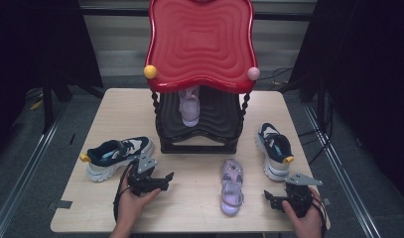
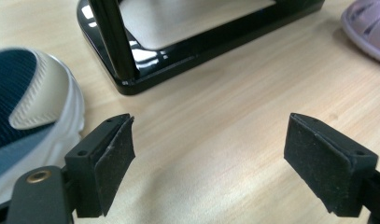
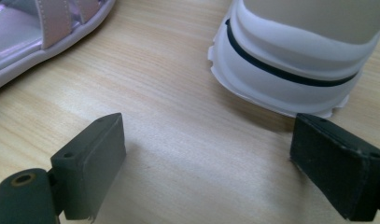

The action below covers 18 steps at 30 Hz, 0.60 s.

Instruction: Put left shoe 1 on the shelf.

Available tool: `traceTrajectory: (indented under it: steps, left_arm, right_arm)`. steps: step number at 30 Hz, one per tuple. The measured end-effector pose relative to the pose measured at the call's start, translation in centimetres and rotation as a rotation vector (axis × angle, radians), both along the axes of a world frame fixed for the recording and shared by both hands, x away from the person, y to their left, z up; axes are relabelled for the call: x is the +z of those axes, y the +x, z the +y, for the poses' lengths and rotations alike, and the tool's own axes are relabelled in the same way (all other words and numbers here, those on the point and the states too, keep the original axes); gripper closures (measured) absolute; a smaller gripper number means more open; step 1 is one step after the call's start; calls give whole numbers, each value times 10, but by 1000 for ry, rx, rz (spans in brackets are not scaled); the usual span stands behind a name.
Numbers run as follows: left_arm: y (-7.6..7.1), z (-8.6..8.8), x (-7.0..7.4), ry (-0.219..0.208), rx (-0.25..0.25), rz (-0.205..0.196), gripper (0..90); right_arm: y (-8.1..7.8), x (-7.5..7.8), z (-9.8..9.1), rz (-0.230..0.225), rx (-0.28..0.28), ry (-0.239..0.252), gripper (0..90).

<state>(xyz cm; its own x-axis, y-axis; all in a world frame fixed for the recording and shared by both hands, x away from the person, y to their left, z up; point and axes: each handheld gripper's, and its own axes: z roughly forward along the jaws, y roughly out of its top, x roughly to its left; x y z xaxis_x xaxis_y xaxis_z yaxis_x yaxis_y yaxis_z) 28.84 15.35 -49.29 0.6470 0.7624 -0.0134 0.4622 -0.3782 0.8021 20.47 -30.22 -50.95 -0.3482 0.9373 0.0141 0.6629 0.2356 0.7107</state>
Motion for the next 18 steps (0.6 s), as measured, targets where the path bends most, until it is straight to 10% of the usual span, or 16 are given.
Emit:
traceTrajectory:
  steps: [18]
  left_arm:
    - [0, -4, -15, 103, -51, 59, 153]
  right_arm:
    - [-12, 6, 22, -5, 142, 45, 158]
